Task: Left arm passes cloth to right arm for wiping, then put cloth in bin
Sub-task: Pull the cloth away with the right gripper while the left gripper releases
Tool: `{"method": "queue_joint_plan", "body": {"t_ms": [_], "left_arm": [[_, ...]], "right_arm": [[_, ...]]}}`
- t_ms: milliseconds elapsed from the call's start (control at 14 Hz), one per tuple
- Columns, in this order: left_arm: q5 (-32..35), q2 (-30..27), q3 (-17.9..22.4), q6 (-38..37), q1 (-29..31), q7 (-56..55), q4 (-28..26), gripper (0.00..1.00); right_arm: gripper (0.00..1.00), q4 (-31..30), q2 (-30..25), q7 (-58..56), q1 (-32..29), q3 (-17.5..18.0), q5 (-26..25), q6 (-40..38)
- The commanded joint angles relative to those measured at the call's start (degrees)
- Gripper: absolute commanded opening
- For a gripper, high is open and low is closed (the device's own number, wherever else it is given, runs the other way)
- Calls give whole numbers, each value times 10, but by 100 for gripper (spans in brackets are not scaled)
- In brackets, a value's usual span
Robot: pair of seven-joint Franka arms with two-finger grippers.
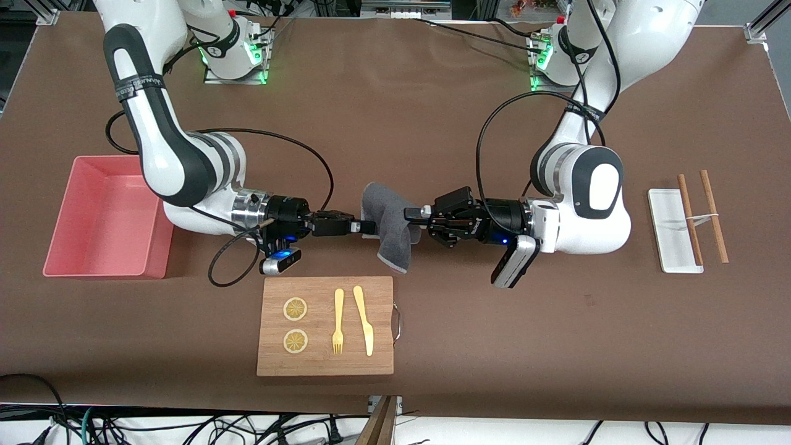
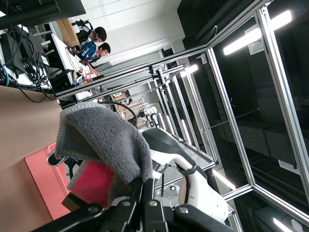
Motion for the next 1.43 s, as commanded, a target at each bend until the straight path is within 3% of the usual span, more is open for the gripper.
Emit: {"method": "queue_joint_plan", "body": {"t_ms": [0,71,143,214,500,714,1000,1214,1357], "left_arm": [[-12,-14,0,-2,0,14,-16,0],[-10,-14,1,-2,0,16,-16,35],[-5,-14,0,-2,1,16,-16,96],[-5,-15,0,-1,0,15,-17,100],[12,-21,3,-3,4,5,-13,100],[137,-49,3,-19,26,-18,-12,100],[252,-68,7,-20,47,-21,-12,100],[374,-92,8,-22,75,-21,-14,100],[470,-109,8,-25,99,-20,-14,100]], "right_arm": [[0,-3,-7,-12,-3,6,6,5],[0,-2,-7,-12,-3,5,-4,5],[0,4,-8,-7,-4,5,-18,5],[0,13,-10,-2,-4,1,-39,6],[0,21,-15,11,-12,-16,-129,4],[0,21,-14,11,-18,-20,-192,1],[0,-5,-14,11,-18,-19,-286,-1],[0,-40,-36,24,-20,-19,-378,-1],[0,-38,-55,96,-24,-19,-485,-21]]}}
